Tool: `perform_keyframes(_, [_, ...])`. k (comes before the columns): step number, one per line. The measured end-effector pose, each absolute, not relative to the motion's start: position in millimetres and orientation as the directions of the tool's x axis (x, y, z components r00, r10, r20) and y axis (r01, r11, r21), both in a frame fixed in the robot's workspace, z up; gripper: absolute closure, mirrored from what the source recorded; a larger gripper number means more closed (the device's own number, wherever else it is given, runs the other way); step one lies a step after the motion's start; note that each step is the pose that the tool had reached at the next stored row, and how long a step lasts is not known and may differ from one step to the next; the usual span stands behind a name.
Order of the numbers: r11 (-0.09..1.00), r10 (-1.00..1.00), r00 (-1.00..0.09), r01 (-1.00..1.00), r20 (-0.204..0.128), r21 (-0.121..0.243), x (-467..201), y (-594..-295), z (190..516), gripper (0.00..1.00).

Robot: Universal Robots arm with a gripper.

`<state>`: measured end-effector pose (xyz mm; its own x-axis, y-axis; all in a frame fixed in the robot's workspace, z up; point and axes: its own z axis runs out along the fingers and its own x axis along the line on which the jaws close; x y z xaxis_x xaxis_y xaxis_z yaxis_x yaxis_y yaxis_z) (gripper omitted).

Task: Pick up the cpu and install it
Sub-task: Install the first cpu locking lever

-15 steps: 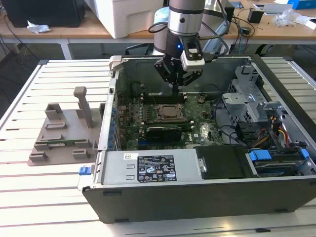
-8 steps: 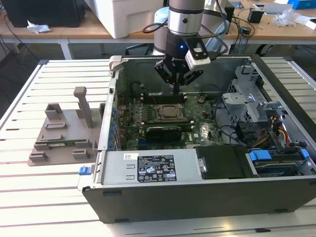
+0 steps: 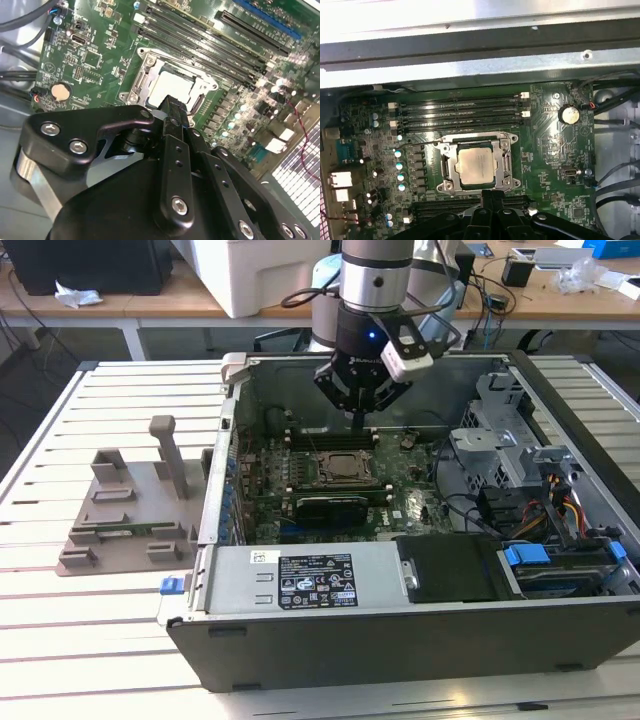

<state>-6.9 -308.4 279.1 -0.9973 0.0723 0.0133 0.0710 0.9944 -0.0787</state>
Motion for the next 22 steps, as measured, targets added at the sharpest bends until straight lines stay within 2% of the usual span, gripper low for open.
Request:
perform_keyframes(4, [0.997, 0.024, -1.0, 0.023, 0.013, -0.077, -7, -308, 279, 0.89])
perform_keyframes(5, [0.998, 0.014, -1.0, 0.013, 0.014, -0.056, -7, -308, 279, 0.89])
perform_keyframes(7, [1.0, 0.006, -1.0, 0.007, 0.015, 0.016, -7, -309, 279, 0.89])
perform_keyframes(12, [0.998, -0.055, -0.998, -0.055, 0.014, 0.017, -7, -309, 279, 0.89])
perform_keyframes(22, [0.998, -0.058, -0.998, -0.058, 0.014, 0.017, -23, -309, 279, 0.89])
